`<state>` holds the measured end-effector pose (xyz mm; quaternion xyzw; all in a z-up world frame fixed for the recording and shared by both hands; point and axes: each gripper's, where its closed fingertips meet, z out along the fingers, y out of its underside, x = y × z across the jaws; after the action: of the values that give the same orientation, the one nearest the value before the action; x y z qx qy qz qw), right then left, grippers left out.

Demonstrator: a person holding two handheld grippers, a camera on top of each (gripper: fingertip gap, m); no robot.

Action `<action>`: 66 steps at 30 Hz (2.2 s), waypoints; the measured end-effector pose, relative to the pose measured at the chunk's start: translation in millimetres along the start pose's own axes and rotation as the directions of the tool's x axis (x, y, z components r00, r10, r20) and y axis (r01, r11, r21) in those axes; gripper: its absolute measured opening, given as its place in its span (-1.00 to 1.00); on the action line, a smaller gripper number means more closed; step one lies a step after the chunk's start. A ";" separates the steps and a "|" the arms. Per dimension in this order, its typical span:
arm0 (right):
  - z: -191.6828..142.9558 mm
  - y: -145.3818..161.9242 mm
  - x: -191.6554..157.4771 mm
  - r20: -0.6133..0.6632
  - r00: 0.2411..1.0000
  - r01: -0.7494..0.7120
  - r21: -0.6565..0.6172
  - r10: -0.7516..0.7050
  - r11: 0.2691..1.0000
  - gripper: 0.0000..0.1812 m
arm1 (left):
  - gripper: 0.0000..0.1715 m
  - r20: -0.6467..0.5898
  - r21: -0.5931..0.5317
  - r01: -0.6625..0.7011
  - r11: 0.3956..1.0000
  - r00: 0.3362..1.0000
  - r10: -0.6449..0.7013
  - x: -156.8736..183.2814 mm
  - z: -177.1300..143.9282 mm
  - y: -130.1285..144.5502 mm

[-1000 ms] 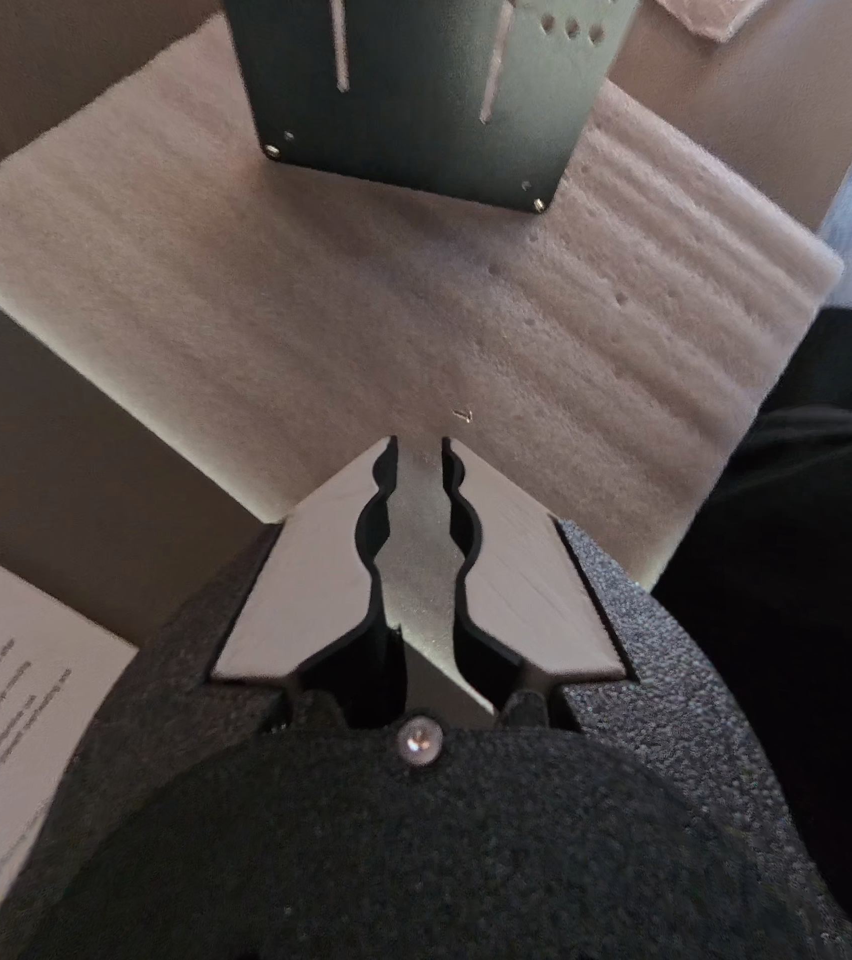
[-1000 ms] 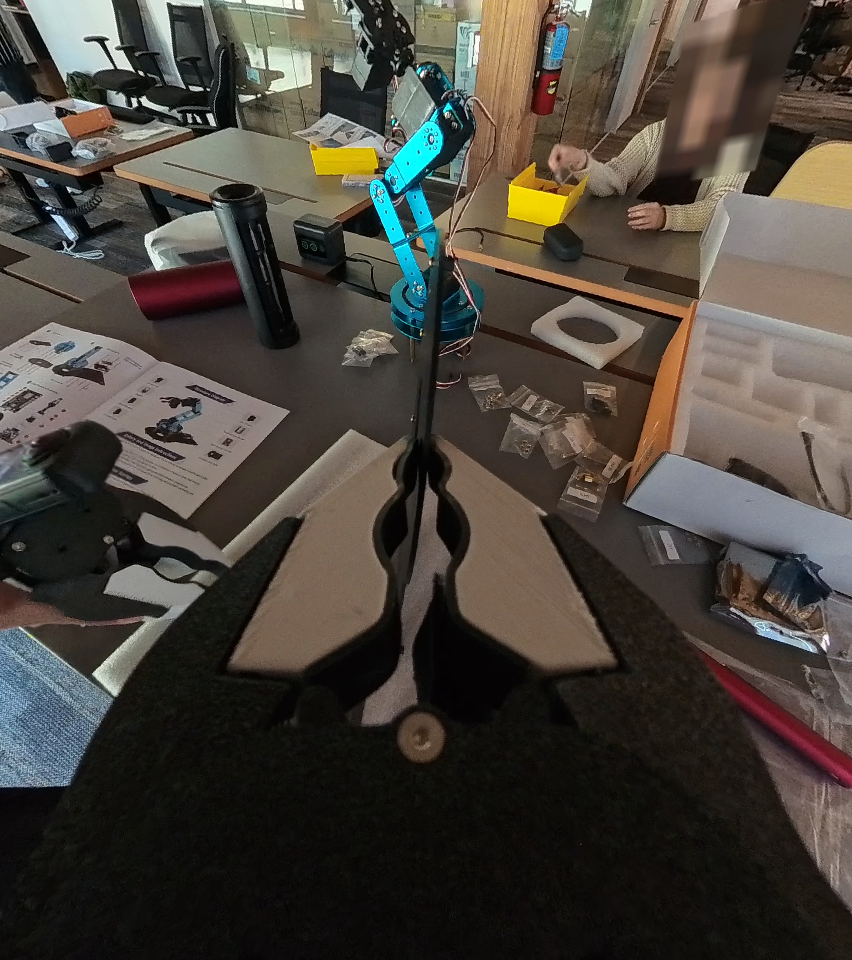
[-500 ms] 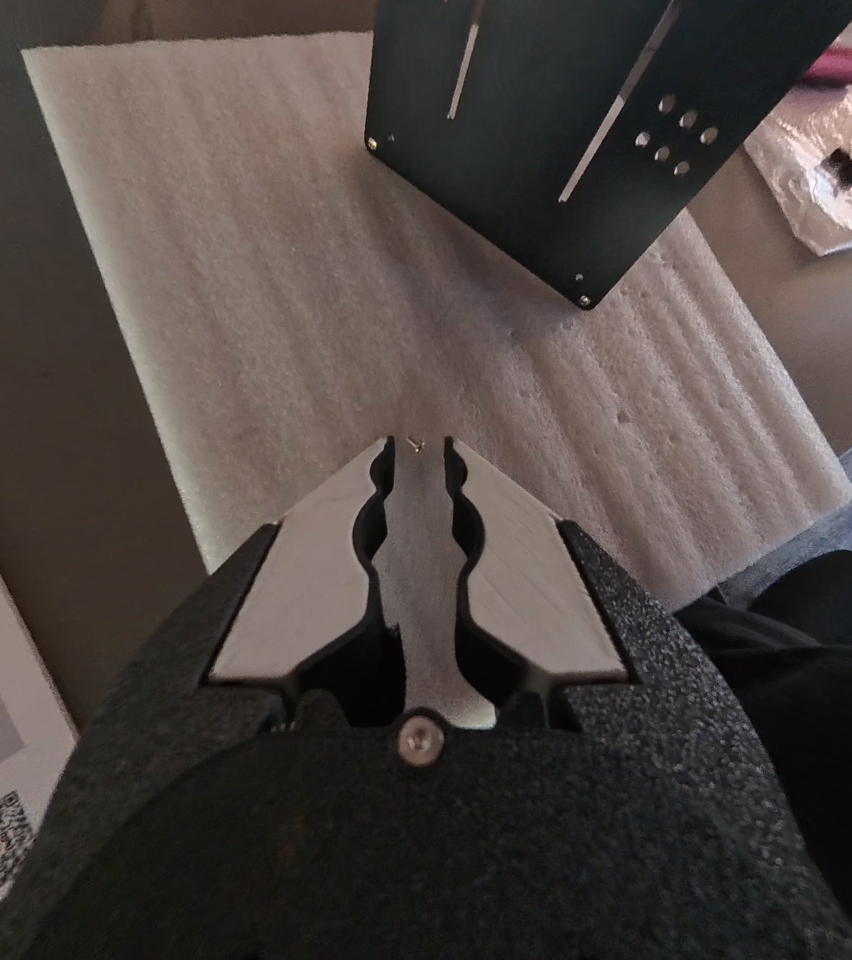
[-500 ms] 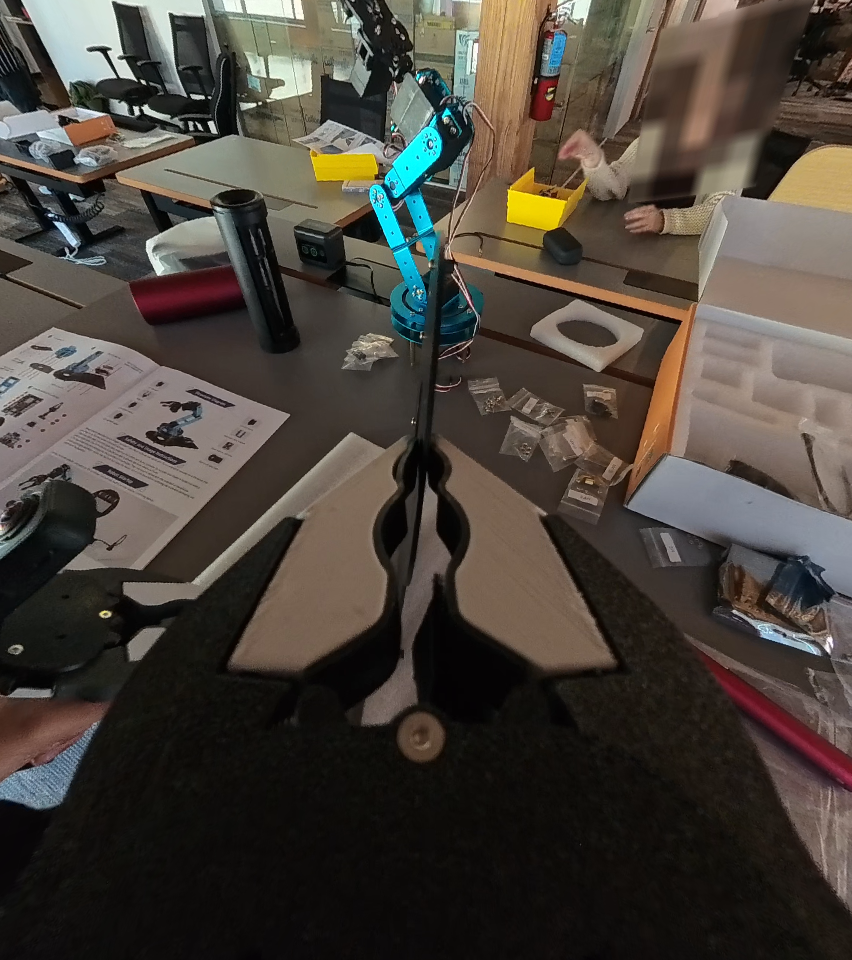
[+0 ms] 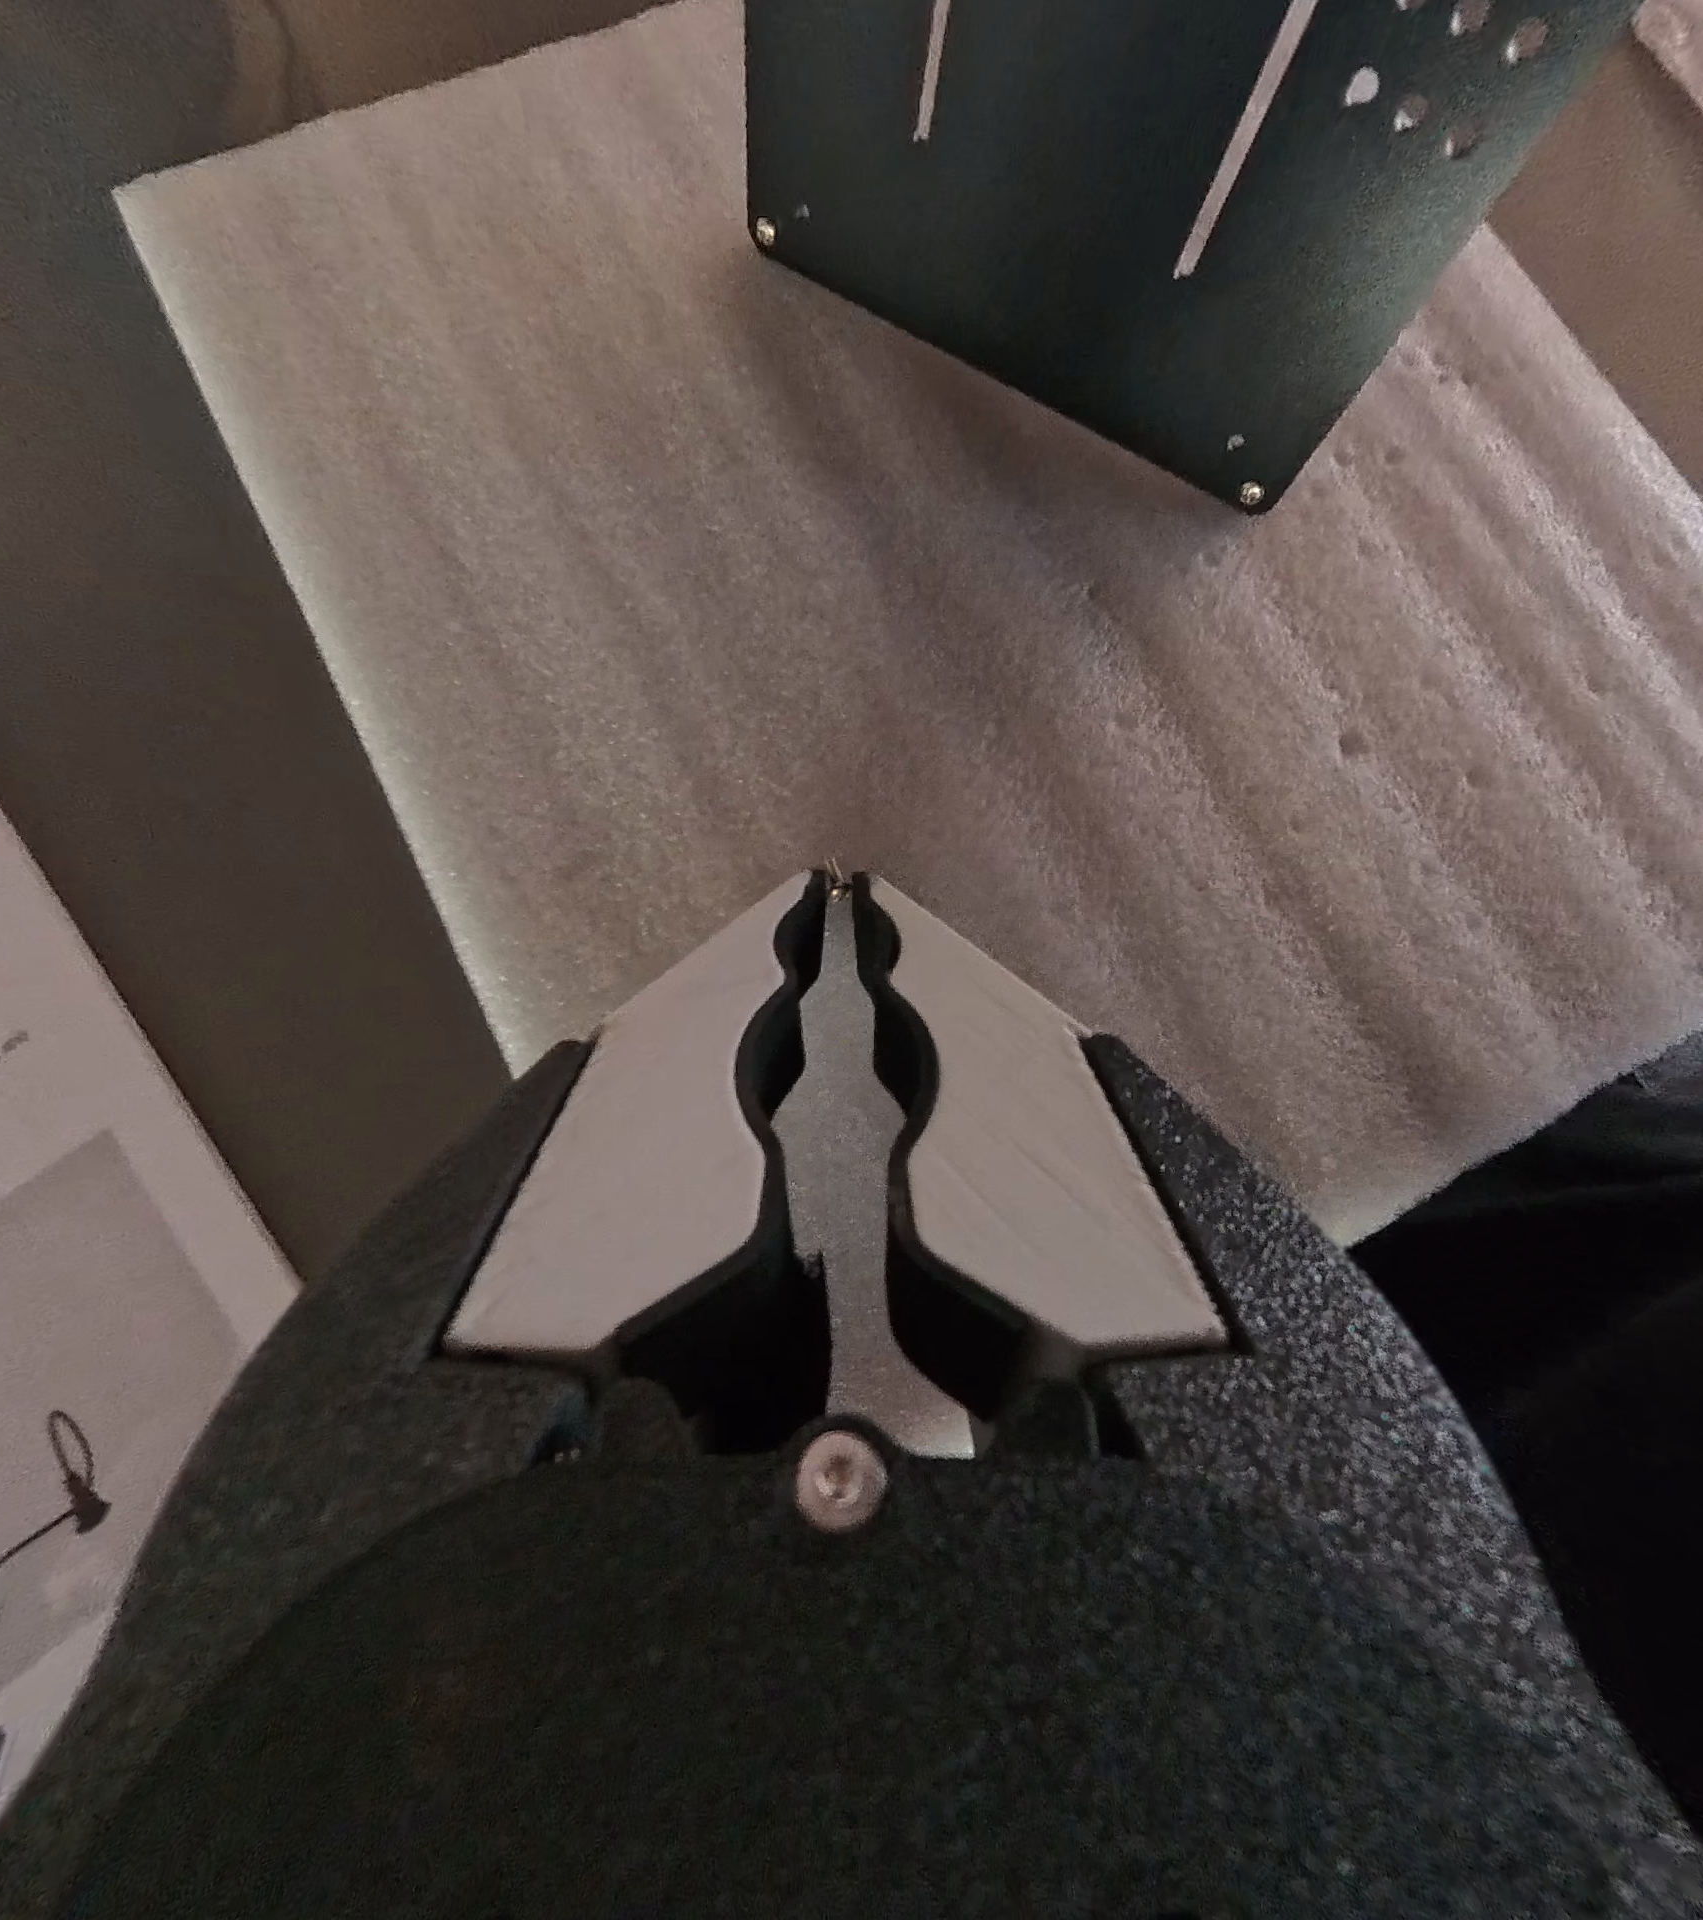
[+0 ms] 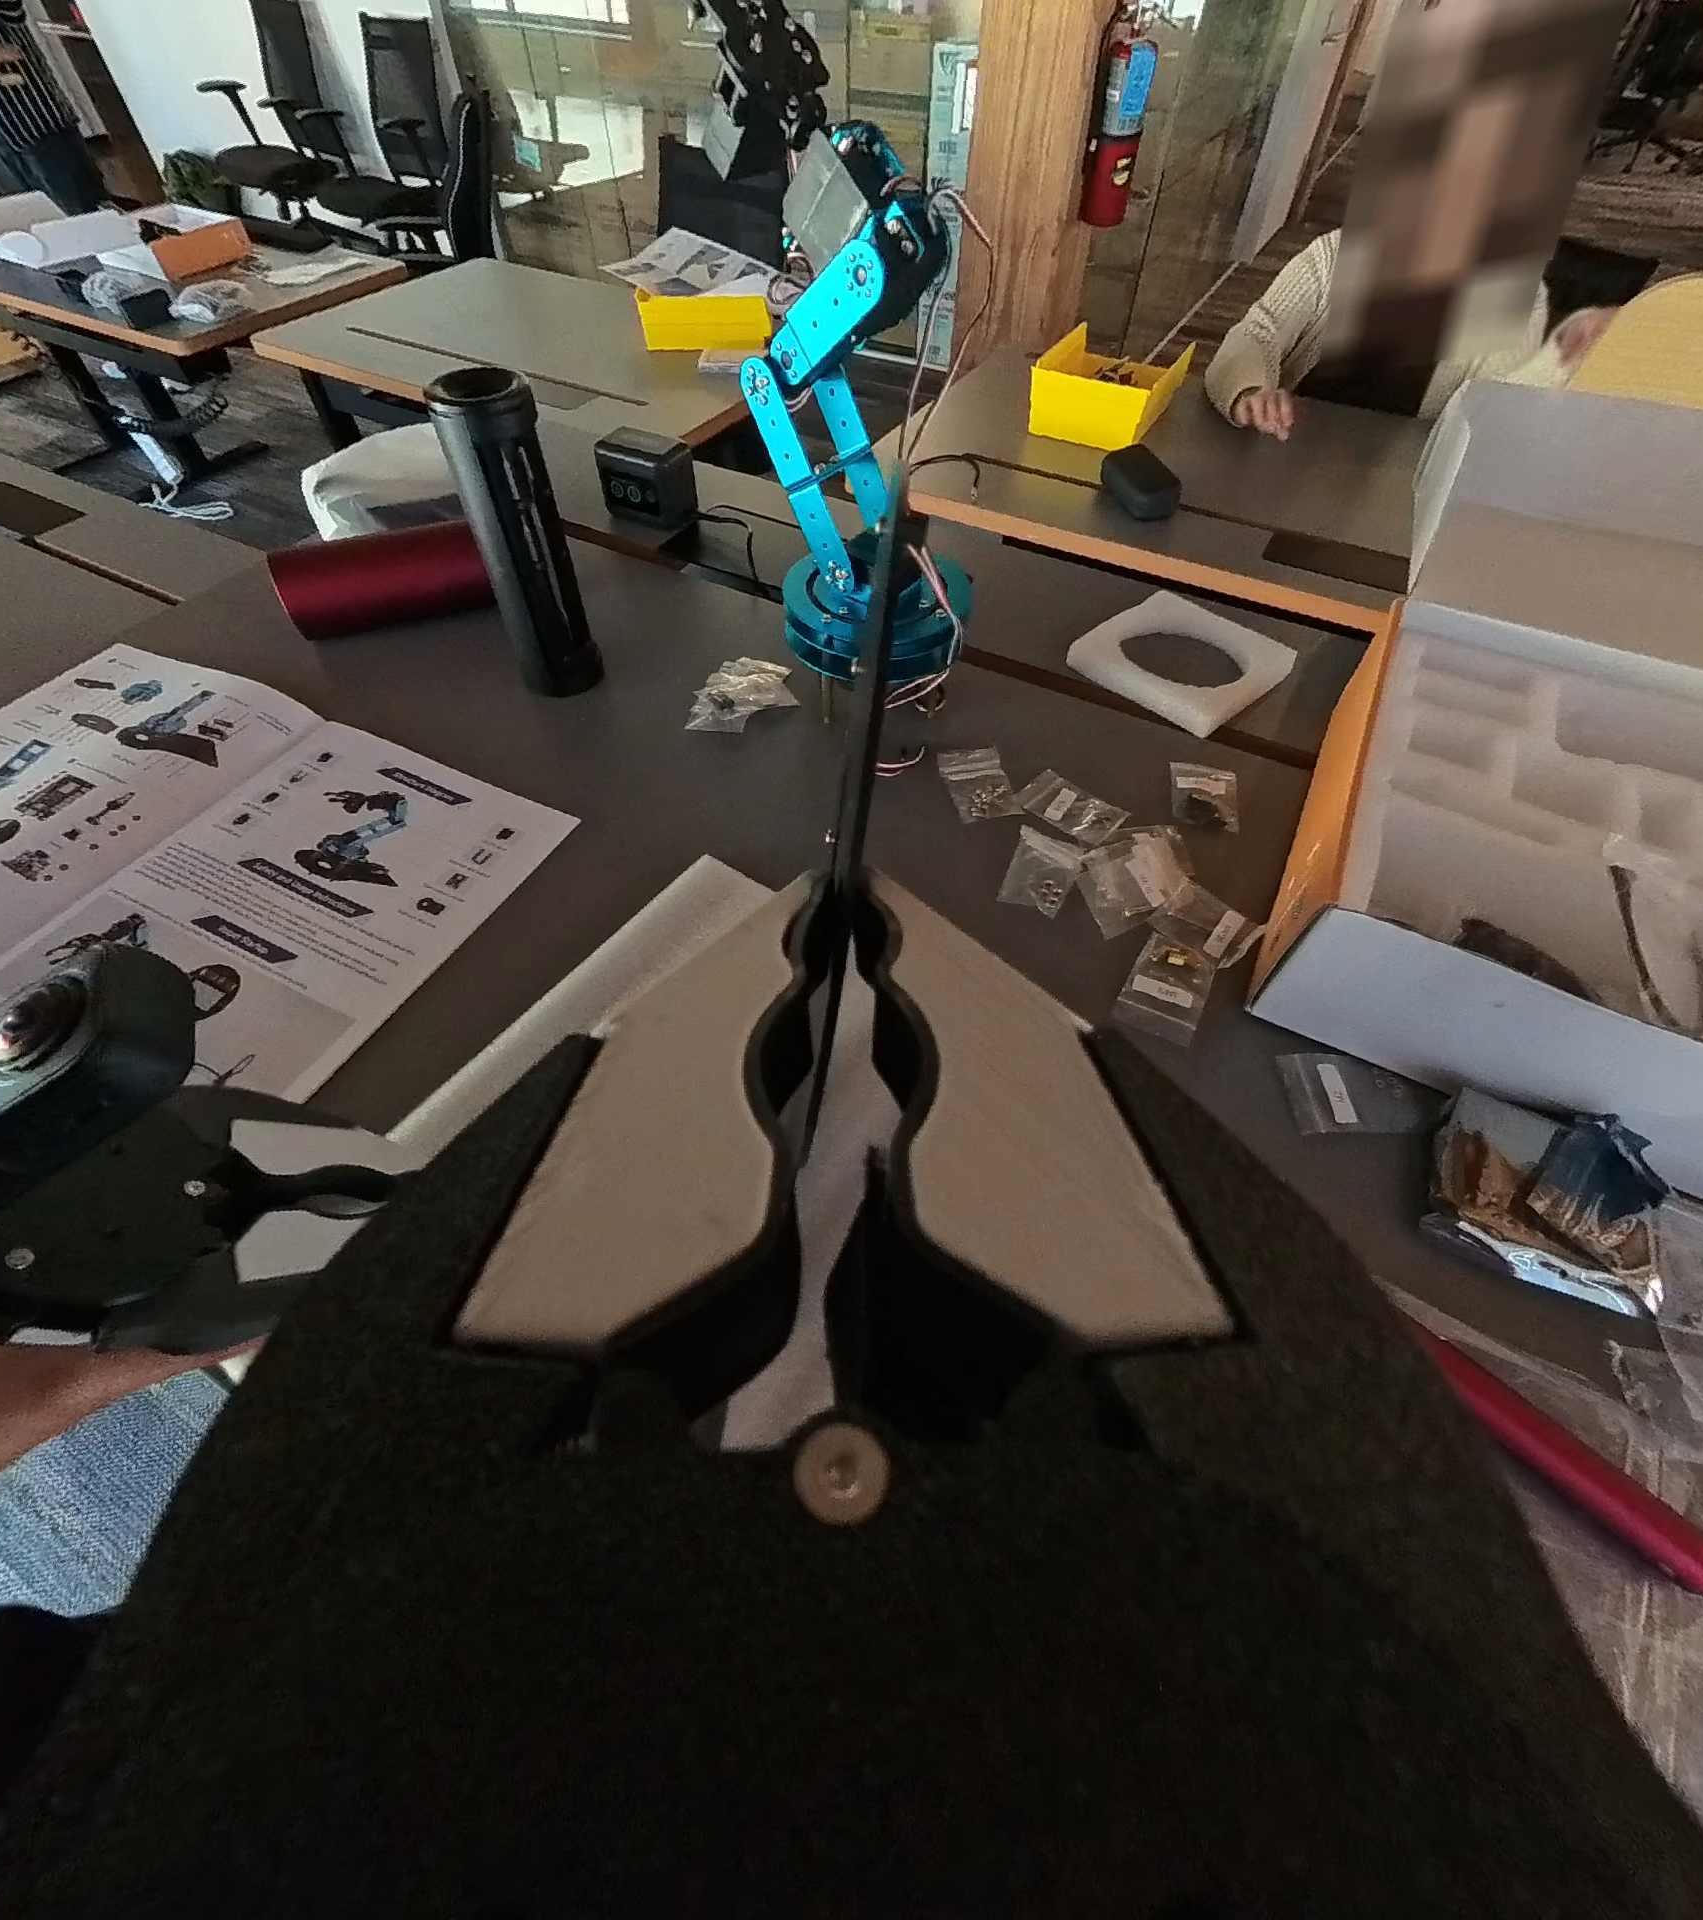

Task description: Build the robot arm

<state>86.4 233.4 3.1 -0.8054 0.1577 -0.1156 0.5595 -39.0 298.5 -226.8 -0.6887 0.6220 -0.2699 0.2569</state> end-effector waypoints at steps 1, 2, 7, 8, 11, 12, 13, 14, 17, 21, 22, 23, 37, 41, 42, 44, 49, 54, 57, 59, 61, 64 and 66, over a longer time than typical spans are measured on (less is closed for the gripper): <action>0.0 0.2 0.9 -0.003 1.000 0.000 -0.001 0.000 1.000 -0.98 | -0.94 -0.010 -0.001 -0.006 1.000 1.000 0.006 -0.4 0.1 0.0; 0.1 0.3 1.4 -0.003 1.000 -0.002 0.000 0.002 1.000 -0.98 | -0.94 -0.019 -0.002 -0.009 1.000 1.000 0.009 -0.5 0.5 -0.1; 1.2 -0.9 0.0 -0.001 1.000 0.004 0.003 -0.004 1.000 -0.99 | -0.95 -0.042 -0.009 -0.017 1.000 0.999 0.017 -0.2 1.1 -0.5; 1.5 -1.3 -0.8 0.000 1.000 0.006 0.004 -0.006 1.000 -0.99 | -0.95 -0.046 -0.010 -0.014 1.000 0.999 0.013 -0.1 1.1 -0.4; 2.2 -2.0 -2.5 -0.001 1.000 0.017 0.005 -0.017 1.000 -0.98 | -0.96 -0.058 -0.017 -0.023 1.000 0.998 0.022 -0.3 0.0 -1.1; 2.2 -2.0 -2.6 -0.002 1.000 0.021 0.006 -0.021 1.000 -0.99 | -0.96 -0.062 -0.018 -0.042 0.999 0.997 0.041 -0.6 -0.2 -0.8; 2.2 -2.1 -2.8 -0.001 1.000 0.023 0.007 -0.023 1.000 -0.98 | -0.96 -0.072 -0.017 -0.064 0.998 0.995 0.063 -0.3 -0.5 -0.5; 2.2 -2.1 -2.8 -0.002 1.000 0.023 0.007 -0.023 1.000 -0.99 | -0.96 -0.100 -0.005 -0.086 0.996 0.991 0.085 2.3 -1.4 -1.7; 2.3 -2.2 -3.0 0.000 1.000 0.022 0.008 -0.022 1.000 -0.99 | -0.96 -0.182 0.075 -0.193 0.978 0.962 0.203 10.6 -9.1 -12.6; 2.6 -2.7 -4.9 0.002 1.000 0.031 0.006 -0.031 0.999 -0.99 | -0.96 -0.267 0.223 -0.363 0.905 0.870 0.415 17.7 -28.4 -46.2; 2.7 -2.9 -5.8 0.003 0.999 0.035 0.005 -0.035 0.999 -0.99 | -0.96 -0.271 0.279 -0.391 0.877 0.844 0.463 17.6 -37.7 -66.1; 2.9 -3.1 -6.8 0.004 0.999 0.039 0.006 -0.039 0.999 -0.99 | -0.96 -0.267 0.330 -0.422 0.845 0.817 0.512 16.6 -47.6 -89.4; 5.3 -5.5 -14.1 -0.005 0.998 0.055 0.012 -0.055 0.998 -0.99 | -0.96 -0.268 0.569 -0.607 0.555 0.501 0.823 39.4 -117.6 -278.6; 5.0 -5.4 -16.3 -0.008 0.998 0.059 0.013 -0.058 0.998 -0.99 | -0.96 -0.288 0.559 -0.629 0.541 0.465 0.837 44.7 -116.2 -278.7; 4.9 -5.4 -17.1 -0.008 0.998 0.061 0.015 -0.060 0.998 -0.99 | -0.96 -0.291 0.555 -0.635 0.537 0.457 0.841 46.0 -115.5 -278.1; 4.8 -5.3 -17.3 -0.012 0.998 0.061 0.016 -0.061 0.998 -0.99 | -0.96 -0.289 0.552 -0.648 0.525 0.442 0.849 47.8 -114.4 -277.2; 5.0 -5.6 -17.4 -0.010 0.998 0.059 0.018 -0.059 0.998 -0.99 | -0.96 -0.286 0.538 -0.671 0.510 0.423 0.860 48.1 -113.0 -275.1; 5.0 -5.6 -17.6 -0.015 0.998 0.069 0.017 -0.068 0.997 -0.99 | -0.96 -0.285 0.523 -0.683 0.510 0.423 0.860 46.5 -110.8 -274.2; 4.9 -5.6 -17.1 -0.016 0.998 0.067 0.019 -0.066 0.998 -0.99 | -0.96 -0.253 0.517 -0.691 0.505 0.440 0.862 44.4 -109.2 -277.4; 4.8 -5.6 -17.2 -0.015 0.998 0.066 0.019 -0.065 0.998 -0.99 | -0.96 -0.239 0.524 -0.688 0.502 0.447 0.862 44.9 -109.5 -278.0; 4.9 -5.6 -17.3 -0.017 0.998 0.066 0.020 -0.065 0.998 -0.98 | -0.96 -0.229 0.533 -0.687 0.494 0.444 0.866 46.4 -109.9 -277.1; 5.2 -5.7 -17.6 -0.018 0.997 0.071 0.018 -0.071 0.997 -0.99 | -0.96 -0.233 0.534 -0.688 0.492 0.440 0.868 48.6 -110.7 -275.4; 5.1 -5.7 -17.3 -0.018 0.997 0.072 0.015 -0.072 0.997 -0.99 | -0.96 -0.236 0.532 -0.688 0.493 0.439 0.867 49.3 -110.5 -275.2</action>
<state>72.9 246.3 6.6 -0.8051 0.1324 -0.1437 0.5600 86.1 273.4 45.4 -0.1655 0.8524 -0.3856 0.3120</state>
